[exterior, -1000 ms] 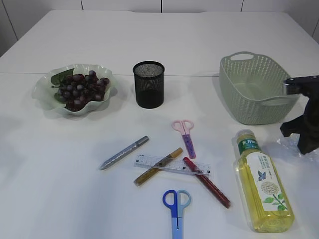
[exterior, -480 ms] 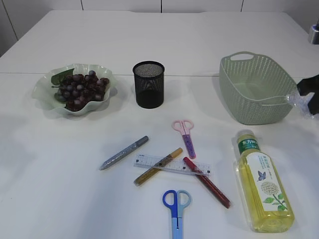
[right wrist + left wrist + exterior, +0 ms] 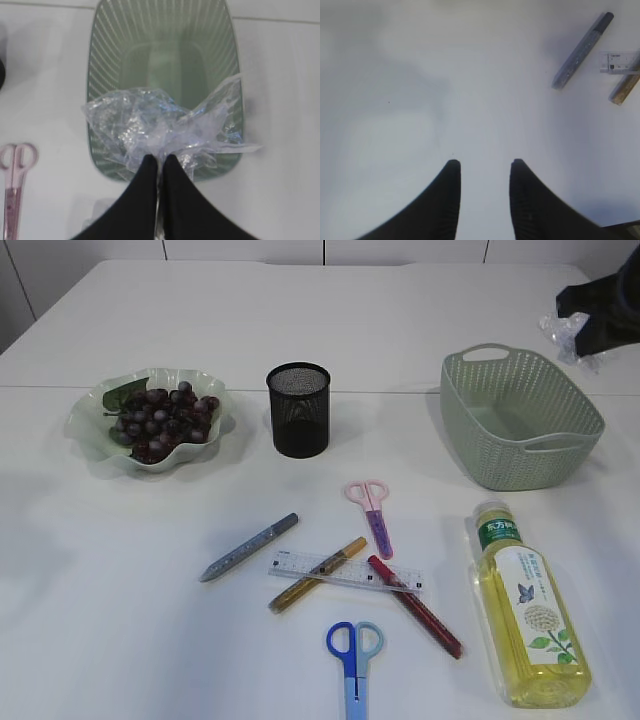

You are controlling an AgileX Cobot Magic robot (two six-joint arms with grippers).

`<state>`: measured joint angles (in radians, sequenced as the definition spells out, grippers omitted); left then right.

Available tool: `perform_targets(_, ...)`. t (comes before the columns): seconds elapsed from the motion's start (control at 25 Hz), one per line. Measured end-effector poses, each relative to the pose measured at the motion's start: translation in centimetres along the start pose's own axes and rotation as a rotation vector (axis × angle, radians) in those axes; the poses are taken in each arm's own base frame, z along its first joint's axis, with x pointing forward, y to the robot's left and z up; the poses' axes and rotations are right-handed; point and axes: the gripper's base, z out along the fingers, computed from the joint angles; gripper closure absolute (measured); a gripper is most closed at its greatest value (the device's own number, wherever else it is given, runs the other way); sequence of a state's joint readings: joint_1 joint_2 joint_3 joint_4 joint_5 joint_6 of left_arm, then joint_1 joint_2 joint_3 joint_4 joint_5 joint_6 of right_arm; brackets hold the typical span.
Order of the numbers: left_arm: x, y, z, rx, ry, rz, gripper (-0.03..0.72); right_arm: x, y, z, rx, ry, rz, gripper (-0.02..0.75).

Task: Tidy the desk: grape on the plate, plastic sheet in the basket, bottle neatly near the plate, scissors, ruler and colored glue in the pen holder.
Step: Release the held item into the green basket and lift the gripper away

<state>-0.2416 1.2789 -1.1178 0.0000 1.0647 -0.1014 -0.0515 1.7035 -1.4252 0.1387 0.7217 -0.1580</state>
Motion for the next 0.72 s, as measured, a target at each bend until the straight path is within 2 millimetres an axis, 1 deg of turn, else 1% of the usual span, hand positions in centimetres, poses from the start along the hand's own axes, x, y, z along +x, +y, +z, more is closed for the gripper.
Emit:
perform_targets(0.08, 0.1, 0.0, 0.0, 0.004, 0.012, -0.003, 0.442, -1.5, -0.1, 1.1, -0.008, -0.020, 0.009, 0.719)
perform_targets(0.12, 0.2, 0.0, 0.0, 0.003, 0.018, -0.003, 0.442, -1.9, -0.1, 2.0, -0.014, -0.017, 0.016, 0.709)
perform_targets(0.2, 0.2, 0.0, 0.0, 0.002, 0.025, -0.003, 0.442, -2.8, -0.3, 3.7, -0.024, -0.015, 0.034, 0.670)
perform_targets(0.28, 0.2, 0.0, 0.0, 0.004, 0.027, -0.003, 0.442, -3.2, -0.4, 5.5, -0.036, 0.004, 0.062, 0.591)
perform_targets(0.44, 0.3, 0.0, 0.0, 0.005, 0.028, -0.004, 0.442, -3.1, -0.3, 8.4, -0.068, 0.060, 0.111, 0.339)
perform_targets(0.52, 0.3, -0.1, 0.0, 0.009, 0.028, -0.006, 0.442, -2.9, -0.3, 8.9, -0.076, 0.079, 0.121, 0.237)
perform_targets(0.56, 0.3, -0.1, 0.0, 0.008, 0.030, -0.006, 0.442, -2.8, -0.2, 8.9, -0.081, 0.088, 0.123, 0.211)
perform_targets(0.64, 0.3, -0.1, 0.0, 0.012, 0.030, -0.008, 0.442, -2.9, -0.1, 8.6, -0.094, 0.113, 0.124, 0.181)
perform_targets(0.72, 0.3, -0.1, 0.0, 0.012, 0.030, -0.008, 0.442, -3.0, 0.2, 7.7, -0.114, 0.164, 0.123, 0.171)
